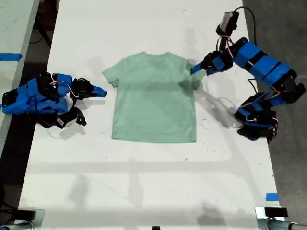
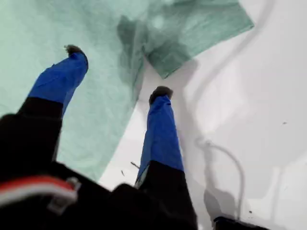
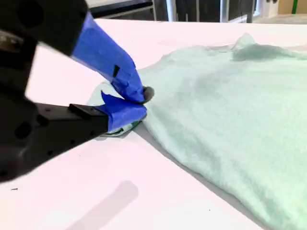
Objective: Fold t shirt
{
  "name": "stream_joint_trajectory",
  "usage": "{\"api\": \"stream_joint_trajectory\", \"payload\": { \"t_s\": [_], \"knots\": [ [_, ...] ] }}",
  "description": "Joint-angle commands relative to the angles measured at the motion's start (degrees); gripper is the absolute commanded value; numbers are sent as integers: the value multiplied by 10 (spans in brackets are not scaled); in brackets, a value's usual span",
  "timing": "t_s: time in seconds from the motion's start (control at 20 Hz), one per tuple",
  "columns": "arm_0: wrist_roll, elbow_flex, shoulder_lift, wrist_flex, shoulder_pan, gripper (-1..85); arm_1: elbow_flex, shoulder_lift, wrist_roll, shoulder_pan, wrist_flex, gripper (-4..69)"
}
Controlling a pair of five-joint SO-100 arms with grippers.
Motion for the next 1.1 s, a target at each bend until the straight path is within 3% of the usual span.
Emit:
{"api": "stream_joint_trajectory", "payload": {
  "t_s": [0.0,0.3,0.4,0.45,0.5,0.85,1.05],
  "knots": [
    [-1,25,5,2,11,-3,-72,-103,-47,73,-52,281],
    [-1,25,5,2,13,-3,-76,-234,-60,127,-115,245],
    [-1,25,5,2,11,-3,-83,-274,-79,127,-153,137],
    [-1,25,5,2,13,-3,-101,-291,-85,123,-156,15],
    [-1,25,5,2,15,-3,-116,-299,-93,118,-153,15],
    [-1,25,5,2,14,-3,-179,-162,-81,88,-50,15],
    [-2,25,5,2,11,-3,-323,-166,-48,-25,21,16]
  ]
}}
